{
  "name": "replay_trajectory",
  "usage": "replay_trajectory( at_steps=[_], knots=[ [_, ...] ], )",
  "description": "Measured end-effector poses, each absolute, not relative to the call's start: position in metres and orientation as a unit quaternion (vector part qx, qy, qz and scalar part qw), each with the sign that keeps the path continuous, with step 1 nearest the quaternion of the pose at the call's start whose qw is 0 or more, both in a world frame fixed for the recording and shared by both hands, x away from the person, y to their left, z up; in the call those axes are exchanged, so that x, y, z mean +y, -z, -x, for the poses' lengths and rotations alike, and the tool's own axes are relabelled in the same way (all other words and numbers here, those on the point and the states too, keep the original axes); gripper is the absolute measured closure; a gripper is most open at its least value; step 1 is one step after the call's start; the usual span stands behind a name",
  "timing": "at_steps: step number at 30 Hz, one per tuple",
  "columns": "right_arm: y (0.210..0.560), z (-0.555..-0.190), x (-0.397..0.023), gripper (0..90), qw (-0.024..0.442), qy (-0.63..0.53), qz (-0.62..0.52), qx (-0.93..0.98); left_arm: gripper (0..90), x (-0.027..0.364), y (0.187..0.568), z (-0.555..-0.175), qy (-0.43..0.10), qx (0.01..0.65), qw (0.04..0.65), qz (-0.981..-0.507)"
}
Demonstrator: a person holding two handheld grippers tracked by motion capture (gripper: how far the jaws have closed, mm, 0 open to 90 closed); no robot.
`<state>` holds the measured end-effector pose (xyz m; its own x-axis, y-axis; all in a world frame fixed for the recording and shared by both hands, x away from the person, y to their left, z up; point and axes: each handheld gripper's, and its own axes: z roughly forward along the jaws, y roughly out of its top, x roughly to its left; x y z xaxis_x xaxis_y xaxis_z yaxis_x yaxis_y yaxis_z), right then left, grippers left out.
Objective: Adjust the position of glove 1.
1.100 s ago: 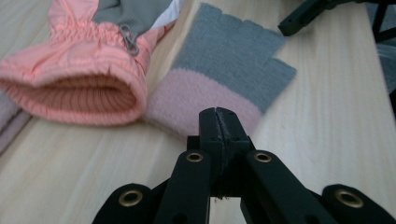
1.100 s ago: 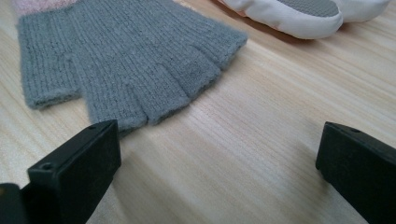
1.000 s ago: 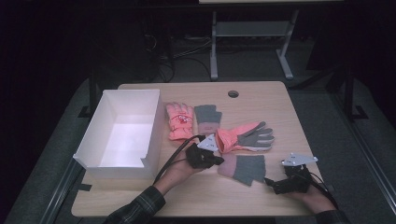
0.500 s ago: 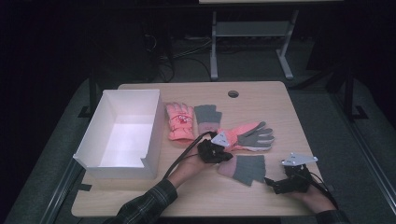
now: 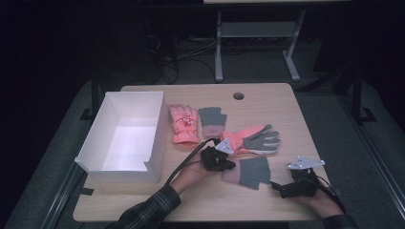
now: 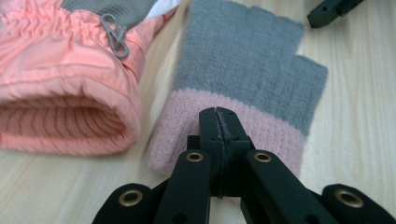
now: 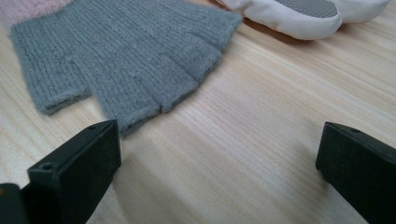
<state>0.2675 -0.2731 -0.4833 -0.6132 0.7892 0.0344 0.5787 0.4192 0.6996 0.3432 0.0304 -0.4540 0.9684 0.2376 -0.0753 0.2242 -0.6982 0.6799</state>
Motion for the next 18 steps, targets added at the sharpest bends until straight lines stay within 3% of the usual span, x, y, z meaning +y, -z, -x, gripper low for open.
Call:
replay_trajectory(
  at_steps=[18],
  knots=[
    [0.483,-0.268,-0.273,0.0,0.152,-0.347,-0.413,0.828,89.6,0.058,0.45,-0.31,0.012,0.123,0.35,-0.928]
  ],
)
